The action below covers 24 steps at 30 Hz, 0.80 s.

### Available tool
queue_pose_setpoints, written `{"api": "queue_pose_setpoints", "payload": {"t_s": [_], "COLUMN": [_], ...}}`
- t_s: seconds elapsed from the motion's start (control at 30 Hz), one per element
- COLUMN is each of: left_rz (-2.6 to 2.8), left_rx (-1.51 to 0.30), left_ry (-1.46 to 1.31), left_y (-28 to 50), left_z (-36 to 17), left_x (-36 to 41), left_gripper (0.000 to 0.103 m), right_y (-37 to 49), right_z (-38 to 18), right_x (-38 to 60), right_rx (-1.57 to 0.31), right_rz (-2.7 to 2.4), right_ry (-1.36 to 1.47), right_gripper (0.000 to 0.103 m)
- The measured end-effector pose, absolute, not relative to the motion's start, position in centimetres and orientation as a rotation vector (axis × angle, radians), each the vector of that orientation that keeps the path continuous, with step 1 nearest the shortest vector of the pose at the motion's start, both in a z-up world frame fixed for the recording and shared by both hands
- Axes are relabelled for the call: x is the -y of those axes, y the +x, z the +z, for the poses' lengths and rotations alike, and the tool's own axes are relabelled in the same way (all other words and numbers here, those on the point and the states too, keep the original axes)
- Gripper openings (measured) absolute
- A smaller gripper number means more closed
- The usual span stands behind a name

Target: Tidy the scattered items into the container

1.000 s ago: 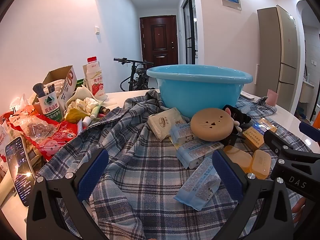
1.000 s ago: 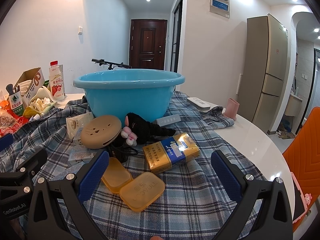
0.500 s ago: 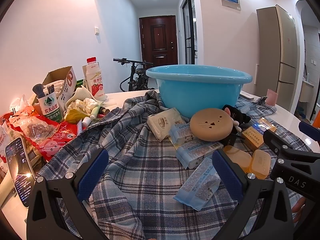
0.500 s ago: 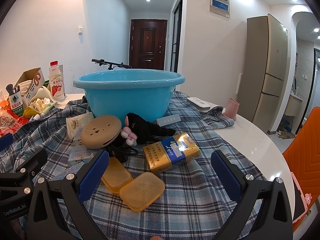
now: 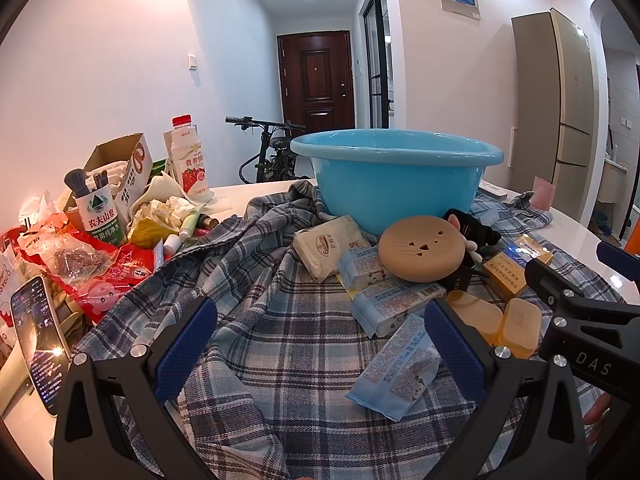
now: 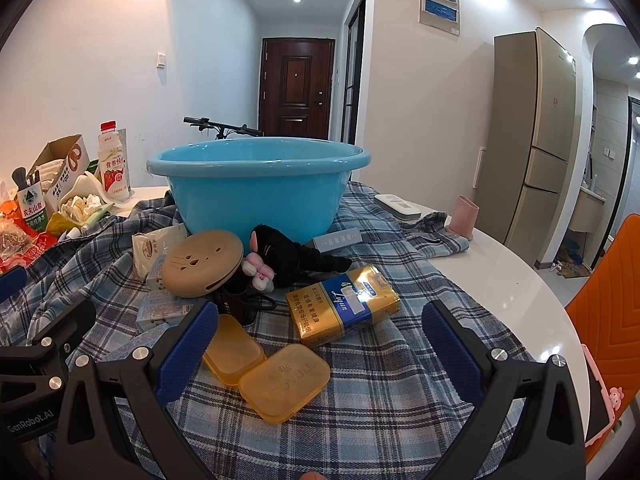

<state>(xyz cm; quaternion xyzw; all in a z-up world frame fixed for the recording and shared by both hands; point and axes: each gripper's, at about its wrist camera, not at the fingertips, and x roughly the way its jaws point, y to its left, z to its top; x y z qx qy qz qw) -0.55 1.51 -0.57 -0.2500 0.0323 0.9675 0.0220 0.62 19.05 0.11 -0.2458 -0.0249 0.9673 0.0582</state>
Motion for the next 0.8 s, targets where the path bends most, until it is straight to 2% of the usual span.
{"api": "queue_pose_setpoints", "payload": {"t_s": [0.8], "left_rz": [2.996], "left_rx": [-0.098], "left_ry": [-0.77], "left_y": [-0.52], "left_z": [-0.61], "left_x": [-1.45], "left_gripper": [0.103], "right_y": [0.59], "right_z": [0.14], "right_x": [-19.09], "right_rx": [0.072], "right_rz": [2.932], "right_ry": [-0.741], "right_gripper": [0.103]}}
